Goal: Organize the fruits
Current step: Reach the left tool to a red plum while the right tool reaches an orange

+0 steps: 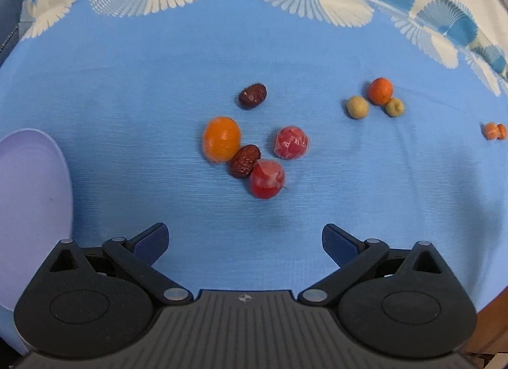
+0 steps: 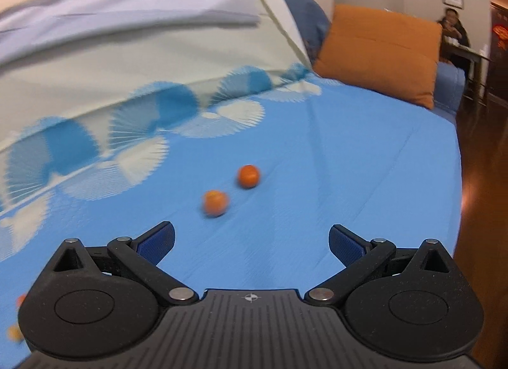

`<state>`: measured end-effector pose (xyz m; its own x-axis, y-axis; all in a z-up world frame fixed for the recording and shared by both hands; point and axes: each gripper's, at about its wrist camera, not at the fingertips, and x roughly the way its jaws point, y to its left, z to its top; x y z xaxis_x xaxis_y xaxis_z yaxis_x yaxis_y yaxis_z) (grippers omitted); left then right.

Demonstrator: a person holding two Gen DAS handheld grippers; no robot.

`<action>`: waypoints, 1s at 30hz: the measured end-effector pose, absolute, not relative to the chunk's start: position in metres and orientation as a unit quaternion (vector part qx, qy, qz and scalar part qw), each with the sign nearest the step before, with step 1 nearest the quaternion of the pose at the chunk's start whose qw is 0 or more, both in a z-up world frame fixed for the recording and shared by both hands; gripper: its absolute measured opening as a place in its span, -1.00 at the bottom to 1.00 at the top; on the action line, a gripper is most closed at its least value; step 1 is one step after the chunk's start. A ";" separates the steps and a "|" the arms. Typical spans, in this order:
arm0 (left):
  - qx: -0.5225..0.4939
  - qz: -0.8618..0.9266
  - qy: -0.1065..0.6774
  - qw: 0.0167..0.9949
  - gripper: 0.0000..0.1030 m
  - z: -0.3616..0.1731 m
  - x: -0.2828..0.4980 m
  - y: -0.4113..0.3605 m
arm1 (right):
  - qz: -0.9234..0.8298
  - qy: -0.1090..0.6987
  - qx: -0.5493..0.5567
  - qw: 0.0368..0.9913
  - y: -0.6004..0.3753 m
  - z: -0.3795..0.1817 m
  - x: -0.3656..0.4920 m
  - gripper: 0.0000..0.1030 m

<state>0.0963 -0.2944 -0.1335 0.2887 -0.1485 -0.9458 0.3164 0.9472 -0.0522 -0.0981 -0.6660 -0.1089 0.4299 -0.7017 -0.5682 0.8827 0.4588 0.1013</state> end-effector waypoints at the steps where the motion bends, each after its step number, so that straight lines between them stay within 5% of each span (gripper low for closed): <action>1: 0.076 -0.143 0.579 0.799 0.99 -0.138 0.097 -0.296 | -0.491 0.232 0.200 0.816 -0.682 -0.118 -0.093 0.99; 11: 0.058 -0.109 0.592 0.796 0.99 -0.157 0.122 -0.302 | -0.464 0.291 0.269 0.793 -0.777 -0.196 -0.013 0.99; 19: 0.051 -0.130 0.581 0.802 0.99 -0.167 0.125 -0.298 | -0.453 0.323 0.195 0.807 -0.765 -0.216 0.054 0.99; 23: 0.005 -0.129 0.584 0.802 0.99 -0.162 0.131 -0.291 | -0.459 0.308 0.171 0.815 -0.754 -0.214 0.055 0.50; 25: -0.014 -0.129 0.575 0.808 0.85 -0.157 0.134 -0.289 | -0.457 0.307 0.162 0.819 -0.752 -0.212 0.052 0.01; 26: -0.018 -0.132 0.572 0.809 0.57 -0.155 0.136 -0.291 | -0.461 0.309 0.158 0.817 -0.751 -0.211 0.050 -0.34; 27: -0.016 -0.134 0.574 0.808 0.11 -0.156 0.139 -0.294 | -0.461 0.312 0.160 0.815 -0.752 -0.209 0.049 -0.34; 30: 0.015 -0.133 0.579 0.804 -0.21 -0.157 0.139 -0.302 | -0.448 0.324 0.188 0.812 -0.744 -0.203 0.040 -0.35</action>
